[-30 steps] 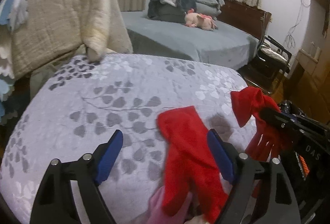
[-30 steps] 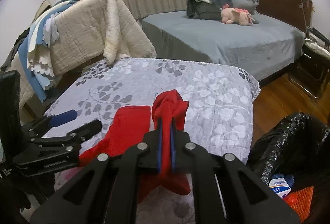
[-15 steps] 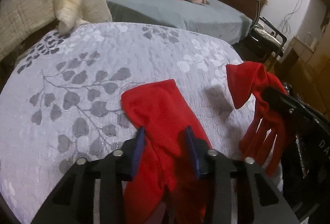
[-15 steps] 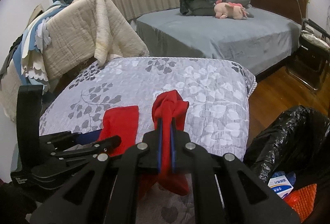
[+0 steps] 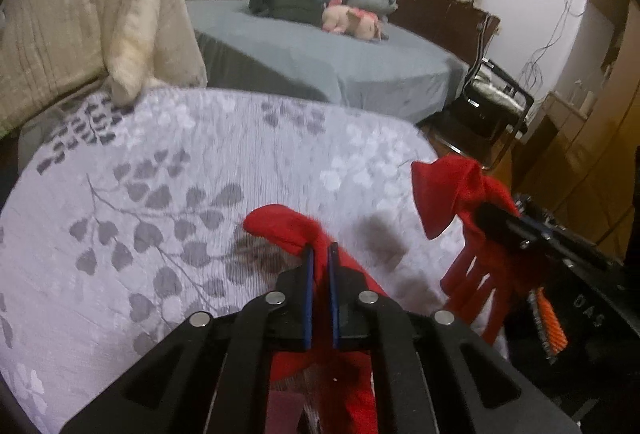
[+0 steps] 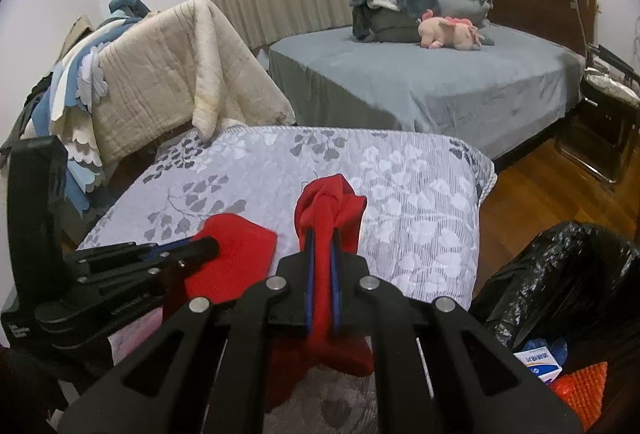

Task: Collect trash
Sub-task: 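Carry both red gloves over the bin and open both grippers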

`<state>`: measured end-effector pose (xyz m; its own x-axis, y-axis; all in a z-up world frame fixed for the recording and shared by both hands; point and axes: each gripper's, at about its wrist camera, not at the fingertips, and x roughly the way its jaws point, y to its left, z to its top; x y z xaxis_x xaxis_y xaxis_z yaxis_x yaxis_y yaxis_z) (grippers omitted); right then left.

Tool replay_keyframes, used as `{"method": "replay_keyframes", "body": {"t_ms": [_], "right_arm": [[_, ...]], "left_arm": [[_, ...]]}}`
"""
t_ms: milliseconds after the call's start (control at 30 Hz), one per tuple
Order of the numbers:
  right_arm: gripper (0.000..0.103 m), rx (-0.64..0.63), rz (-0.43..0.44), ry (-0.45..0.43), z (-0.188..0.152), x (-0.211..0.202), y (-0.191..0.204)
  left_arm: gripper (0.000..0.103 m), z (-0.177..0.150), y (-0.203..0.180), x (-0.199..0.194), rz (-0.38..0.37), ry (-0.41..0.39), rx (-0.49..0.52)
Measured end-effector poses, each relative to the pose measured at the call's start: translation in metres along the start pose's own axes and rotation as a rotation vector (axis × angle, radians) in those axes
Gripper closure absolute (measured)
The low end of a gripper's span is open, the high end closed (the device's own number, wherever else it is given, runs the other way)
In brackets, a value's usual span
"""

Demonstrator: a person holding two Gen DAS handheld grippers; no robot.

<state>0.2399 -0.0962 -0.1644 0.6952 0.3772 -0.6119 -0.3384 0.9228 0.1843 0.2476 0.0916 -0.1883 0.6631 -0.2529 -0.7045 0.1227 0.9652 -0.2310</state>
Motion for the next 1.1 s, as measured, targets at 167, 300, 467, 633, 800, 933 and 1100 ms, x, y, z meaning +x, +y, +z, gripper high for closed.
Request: {"method": "replay_keyframes", "body": {"t_ms": [167,300,467,633,800,933,1100], "right_arm": [[0.097,-0.008,0.004,-0.031,0.010,-0.016,0.006],[0.097,-0.016,0.005,-0.060,0.018,-0.032,0.008],[0.097,-0.024,0.004,-0.091,0.026,-0.050,0.011],[0.097,-0.027,0.001,-0.119,0.031,-0.071,0.012],[0.097,-0.025,-0.004,-0.144,0.030,-0.093,0.009],[0.097,-0.023,-0.019,-0.160,0.029,-0.110,0.005],[0.097,-0.016,-0.045,-0.173,0.026,-0.131,-0.007]], "left_arm": [[0.097,0.010,-0.007,-0.022,-0.006,-0.052,0.012],[0.097,0.016,-0.014,-0.038,-0.010,-0.090,0.020],[0.097,0.022,-0.023,-0.058,-0.016,-0.132,0.024],[0.097,0.026,-0.033,-0.075,-0.025,-0.163,0.029],[0.097,0.027,-0.046,-0.089,-0.038,-0.185,0.042],[0.097,0.025,-0.062,-0.099,-0.053,-0.195,0.055],[0.097,0.022,-0.083,-0.107,-0.074,-0.204,0.074]]}}
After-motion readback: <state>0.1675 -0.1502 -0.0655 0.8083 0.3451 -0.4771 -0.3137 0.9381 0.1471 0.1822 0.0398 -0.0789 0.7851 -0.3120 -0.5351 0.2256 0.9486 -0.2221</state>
